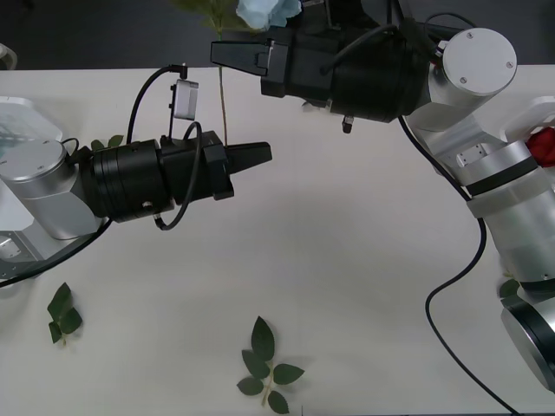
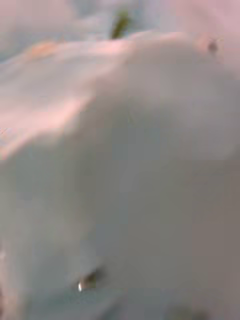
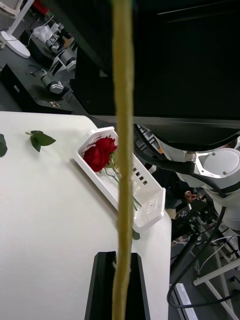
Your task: Place the red flowers into the right box and the blue flowers into the left box. If a person shows an open palm, hand one flower to the person first, then continue sorting.
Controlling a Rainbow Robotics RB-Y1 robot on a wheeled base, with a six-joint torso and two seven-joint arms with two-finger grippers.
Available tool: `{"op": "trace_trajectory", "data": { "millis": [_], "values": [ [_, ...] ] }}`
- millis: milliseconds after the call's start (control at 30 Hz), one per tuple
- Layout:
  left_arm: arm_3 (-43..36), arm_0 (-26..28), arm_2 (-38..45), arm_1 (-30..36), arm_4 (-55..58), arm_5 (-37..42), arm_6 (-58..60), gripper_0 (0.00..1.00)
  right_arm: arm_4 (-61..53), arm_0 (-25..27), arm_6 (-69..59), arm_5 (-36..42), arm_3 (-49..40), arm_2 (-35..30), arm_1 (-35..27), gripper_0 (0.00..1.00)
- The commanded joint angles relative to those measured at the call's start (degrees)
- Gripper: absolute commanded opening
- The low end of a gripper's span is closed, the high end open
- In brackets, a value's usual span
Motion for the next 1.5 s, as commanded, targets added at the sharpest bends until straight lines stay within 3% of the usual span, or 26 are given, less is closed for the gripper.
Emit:
{"op": "trace_trajectory", "data": {
  "millis": [33, 233, 400, 433, 667, 833, 1033, 1267, 1500],
  "values": [
    [-0.5, -2.0, 0.0, 1.9, 0.9, -1.3, 0.5, 0.0, -0.3, -2.4, -1.7, -0.8, -1.0, 0.5, 1.4, 1.0],
    [-0.4, 0.3, 2.3, 6.0, 1.6, -2.0, 0.5, 0.0, -0.3, -2.4, -1.1, -0.9, -1.0, 0.5, 1.1, 1.0],
    [-0.5, 7.5, 9.0, 8.6, -3.2, -2.0, 0.5, 0.0, -0.3, -2.4, -0.8, -0.4, -1.0, 0.5, -0.7, 1.0],
    [-0.5, 11.9, 13.3, 9.2, -7.4, -1.5, 0.5, 0.0, -0.3, -2.4, -0.7, 0.8, -1.0, 0.5, -2.9, 1.0],
    [-0.5, 25.6, 33.1, 11.0, -16.9, 5.8, 0.7, 0.0, 0.3, -2.4, 0.4, 11.2, -1.0, 0.2, -14.4, 1.0],
    [-0.5, 29.9, 46.4, 10.4, -28.2, 15.2, 19.8, 0.0, 1.9, -1.5, 2.7, 19.6, -1.0, -1.8, -20.2, 1.0],
    [0.1, 37.9, 62.7, 10.5, -42.5, 27.1, 30.4, 0.0, 2.3, 1.3, 12.6, 24.8, -1.0, -2.8, -27.2, 1.0],
    [9.3, 44.9, 74.8, 10.4, -45.9, 32.8, 31.5, 0.0, 2.1, 3.7, 29.5, 27.3, -1.0, -2.7, -34.4, 1.0],
    [18.6, 45.4, 75.8, 11.2, -54.4, 30.8, 26.4, 0.0, 0.0, 4.6, 33.5, 27.3, -1.0, -2.7, -38.9, 1.0]
  ]
}}
